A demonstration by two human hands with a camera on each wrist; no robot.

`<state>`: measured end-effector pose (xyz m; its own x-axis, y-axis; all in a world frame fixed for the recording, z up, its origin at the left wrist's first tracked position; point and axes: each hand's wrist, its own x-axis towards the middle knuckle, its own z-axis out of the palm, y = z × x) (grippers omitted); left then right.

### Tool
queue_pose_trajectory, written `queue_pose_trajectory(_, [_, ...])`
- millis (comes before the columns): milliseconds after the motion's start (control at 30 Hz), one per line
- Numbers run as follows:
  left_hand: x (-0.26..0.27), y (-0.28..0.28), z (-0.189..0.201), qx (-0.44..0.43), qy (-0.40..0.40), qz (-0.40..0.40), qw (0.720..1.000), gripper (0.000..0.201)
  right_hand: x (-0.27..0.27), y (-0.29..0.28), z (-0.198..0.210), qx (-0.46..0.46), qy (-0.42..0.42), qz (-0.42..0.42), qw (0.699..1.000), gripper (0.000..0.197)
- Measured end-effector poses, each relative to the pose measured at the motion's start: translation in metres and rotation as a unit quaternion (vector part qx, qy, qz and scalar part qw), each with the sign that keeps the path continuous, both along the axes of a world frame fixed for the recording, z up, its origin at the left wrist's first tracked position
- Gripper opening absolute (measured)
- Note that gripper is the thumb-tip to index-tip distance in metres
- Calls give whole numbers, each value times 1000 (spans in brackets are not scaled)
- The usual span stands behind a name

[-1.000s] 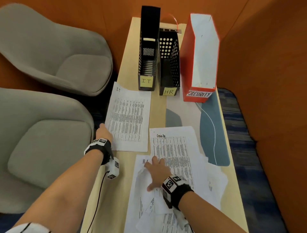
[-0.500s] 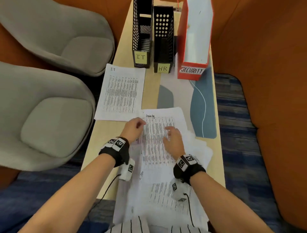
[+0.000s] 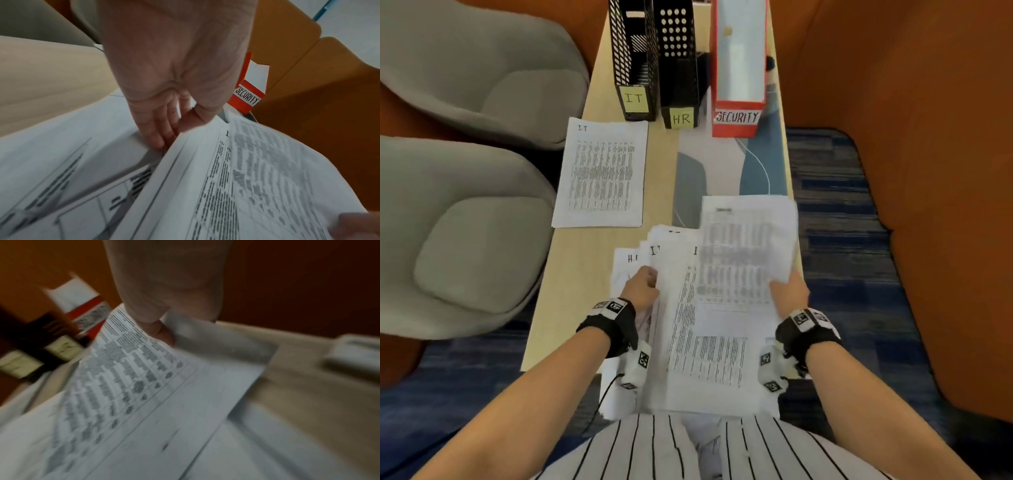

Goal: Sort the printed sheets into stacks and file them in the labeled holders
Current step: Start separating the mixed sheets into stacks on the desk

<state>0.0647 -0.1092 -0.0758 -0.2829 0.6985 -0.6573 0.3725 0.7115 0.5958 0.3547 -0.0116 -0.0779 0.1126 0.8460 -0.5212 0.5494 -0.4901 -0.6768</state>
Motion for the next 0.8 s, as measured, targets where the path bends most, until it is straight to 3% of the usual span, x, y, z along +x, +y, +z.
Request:
queue_pose_trajectory(100, [6,-7,-3,-15,-4,-43,999,40,46,-10,-8,-62,9,-98,993,29])
queue_pose_trajectory(167, [15,-11,-4,61,6,21,998,44,60,-18,-11,-62,36,-147,987,20])
queue_pose_trajectory(233, [21,-13,-8,164,75,71,981,50,65,-25,-6,-66,67,-182,979,17])
queue_pose_trajectory(300, [28,-11,-7,199,125,50,971,48,62,-27,0,-78,71,-184,977,15])
queue_pose_trajectory(400, [42,-4,-2,120,88,-29,988,48,49,-23,-1,-105,-8,-93,990,15])
queue_pose_trajectory(500, [44,4,-4,22,62,-8,998,51,36,-23,-2,-116,-83,22,990,30])
queue_pose_trajectory(633, [49,9,0,-6,38,-32,999,19,26,-24,2,-119,-123,83,982,32])
queue_pose_trajectory(700, [54,8,4,-7,-11,-97,995,21,26,-25,2,-124,-124,76,982,32])
queue_pose_trajectory(800, [73,3,13,-10,-36,-275,961,17,28,-25,2,-137,-87,52,985,37])
